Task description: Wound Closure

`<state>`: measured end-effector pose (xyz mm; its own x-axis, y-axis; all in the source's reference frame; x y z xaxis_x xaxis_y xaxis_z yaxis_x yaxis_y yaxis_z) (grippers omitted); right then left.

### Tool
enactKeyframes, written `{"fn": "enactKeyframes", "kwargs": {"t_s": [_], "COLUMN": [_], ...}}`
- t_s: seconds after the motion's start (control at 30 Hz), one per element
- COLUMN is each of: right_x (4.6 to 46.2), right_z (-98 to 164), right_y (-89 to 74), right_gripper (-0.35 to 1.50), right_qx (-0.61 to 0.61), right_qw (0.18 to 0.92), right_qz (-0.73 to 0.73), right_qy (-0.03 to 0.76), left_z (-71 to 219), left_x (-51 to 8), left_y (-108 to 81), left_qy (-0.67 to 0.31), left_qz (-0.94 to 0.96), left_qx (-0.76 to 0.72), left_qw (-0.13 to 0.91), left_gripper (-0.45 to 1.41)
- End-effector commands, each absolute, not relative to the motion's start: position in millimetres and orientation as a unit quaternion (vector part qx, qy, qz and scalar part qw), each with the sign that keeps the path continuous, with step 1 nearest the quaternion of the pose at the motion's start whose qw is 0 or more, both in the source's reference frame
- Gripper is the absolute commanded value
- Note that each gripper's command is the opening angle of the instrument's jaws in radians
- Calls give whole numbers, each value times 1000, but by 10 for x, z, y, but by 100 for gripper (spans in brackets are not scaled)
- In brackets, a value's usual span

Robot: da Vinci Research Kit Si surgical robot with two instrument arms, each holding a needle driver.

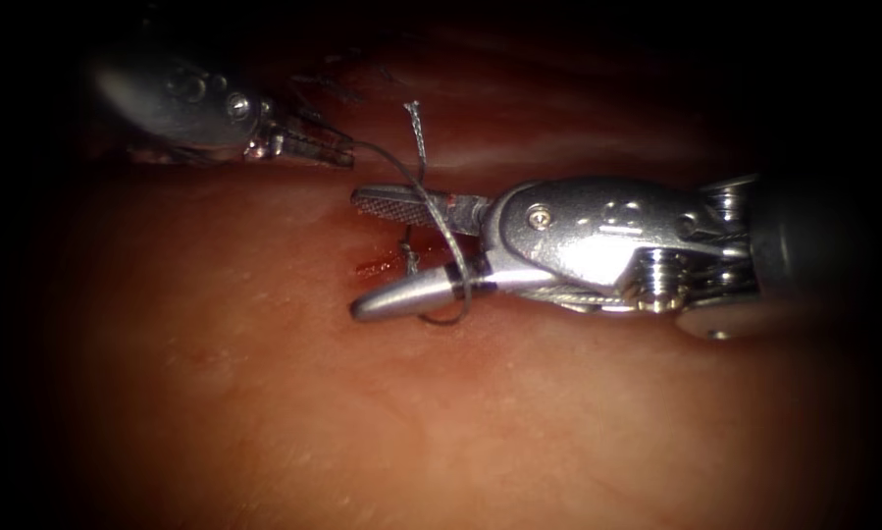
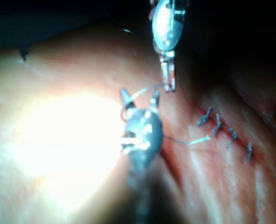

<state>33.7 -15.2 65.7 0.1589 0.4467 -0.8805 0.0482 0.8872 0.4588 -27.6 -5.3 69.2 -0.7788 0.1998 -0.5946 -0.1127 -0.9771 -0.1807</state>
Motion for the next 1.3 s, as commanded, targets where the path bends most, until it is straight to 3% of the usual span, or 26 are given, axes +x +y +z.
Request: {"fn": "enactKeyframes", "kwargs": {"t_s": [0.03,0.77,1.1,1.3], "right_x": [343,362,350,319], "right_z": [654,667,679,702], "right_y": [-153,-133,-132,-126], "right_gripper": [79,71,71,64], "right_qx": [198,140,91,81], "right_qw": [729,665,665,657], "right_qz": [136,244,301,377], "right_qy": [640,692,677,648], "left_z": [706,729,714,712], "left_x": [-281,-291,-297,-297], "left_y": [-56,-82,-92,-97], "left_qy": [-65,-65,-68,-69], "left_qz": [941,941,941,940], "left_qx": [-322,-321,-322,-323], "left_qw": [81,79,80,79], "left_gripper": [-45,-45,-45,-45]}}
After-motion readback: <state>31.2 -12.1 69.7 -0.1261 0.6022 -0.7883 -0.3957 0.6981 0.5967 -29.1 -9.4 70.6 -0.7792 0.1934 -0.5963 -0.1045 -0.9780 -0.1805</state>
